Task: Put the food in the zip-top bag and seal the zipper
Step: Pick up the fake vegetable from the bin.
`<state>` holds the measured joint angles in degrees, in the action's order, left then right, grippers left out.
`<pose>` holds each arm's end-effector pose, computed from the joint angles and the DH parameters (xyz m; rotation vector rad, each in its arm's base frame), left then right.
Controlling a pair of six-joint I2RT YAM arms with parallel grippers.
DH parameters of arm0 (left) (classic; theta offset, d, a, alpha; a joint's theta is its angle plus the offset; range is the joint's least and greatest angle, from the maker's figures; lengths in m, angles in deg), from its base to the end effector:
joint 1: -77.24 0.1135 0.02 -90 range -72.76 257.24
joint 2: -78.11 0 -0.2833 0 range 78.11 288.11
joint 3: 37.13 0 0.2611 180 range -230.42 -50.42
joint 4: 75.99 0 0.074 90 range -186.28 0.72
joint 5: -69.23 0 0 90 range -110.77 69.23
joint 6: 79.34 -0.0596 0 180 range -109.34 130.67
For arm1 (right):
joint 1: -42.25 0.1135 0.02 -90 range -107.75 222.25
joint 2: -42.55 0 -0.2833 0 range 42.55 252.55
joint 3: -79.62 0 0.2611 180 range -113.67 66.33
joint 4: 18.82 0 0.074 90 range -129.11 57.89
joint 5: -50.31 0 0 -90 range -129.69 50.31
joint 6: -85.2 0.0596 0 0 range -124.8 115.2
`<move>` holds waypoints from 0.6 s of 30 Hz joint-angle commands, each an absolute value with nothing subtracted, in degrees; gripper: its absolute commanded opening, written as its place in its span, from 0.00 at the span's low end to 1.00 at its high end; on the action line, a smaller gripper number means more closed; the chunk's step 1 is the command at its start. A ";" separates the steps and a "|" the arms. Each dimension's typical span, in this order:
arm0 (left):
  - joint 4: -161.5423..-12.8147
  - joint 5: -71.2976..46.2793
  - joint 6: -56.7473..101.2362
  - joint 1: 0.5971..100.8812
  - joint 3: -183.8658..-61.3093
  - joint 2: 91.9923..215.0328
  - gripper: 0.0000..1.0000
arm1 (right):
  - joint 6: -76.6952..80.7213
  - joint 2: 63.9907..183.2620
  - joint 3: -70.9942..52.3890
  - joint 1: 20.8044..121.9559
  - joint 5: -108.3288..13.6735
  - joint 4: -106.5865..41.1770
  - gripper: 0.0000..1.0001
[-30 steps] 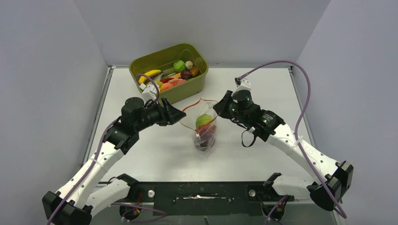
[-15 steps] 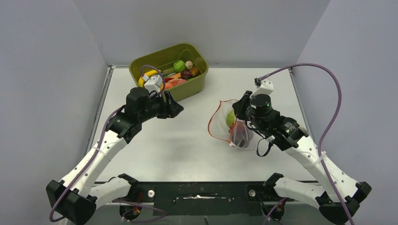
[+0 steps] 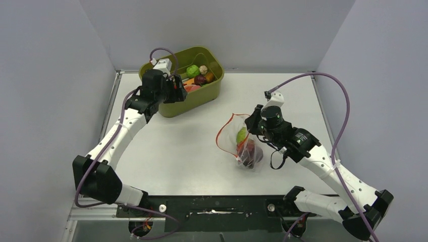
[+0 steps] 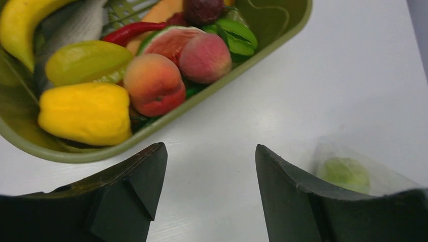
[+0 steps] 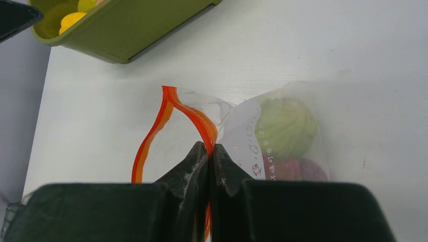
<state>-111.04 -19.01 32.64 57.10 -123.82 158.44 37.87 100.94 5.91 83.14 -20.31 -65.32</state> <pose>0.3271 -0.1219 0.3576 -0.0147 2.1069 -0.4789 0.1904 0.1387 0.3563 0.2364 2.1115 0.5250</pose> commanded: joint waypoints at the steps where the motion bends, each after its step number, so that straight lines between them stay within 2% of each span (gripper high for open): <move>1: -105.31 -23.61 25.97 58.88 -130.54 161.56 0.67 | 38.53 100.37 5.19 82.92 -21.42 -60.65 0.00; 7: -101.48 -28.11 20.75 60.54 -135.58 167.93 0.80 | 38.64 102.16 4.80 82.86 -23.22 -60.20 0.00; 18: -102.06 -20.99 16.73 63.69 -152.43 186.00 0.82 | 35.91 105.83 1.43 82.52 -23.62 -59.36 0.00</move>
<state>-105.95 -24.67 20.23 63.28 -146.99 182.29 37.31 105.68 5.08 83.05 -23.63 -63.14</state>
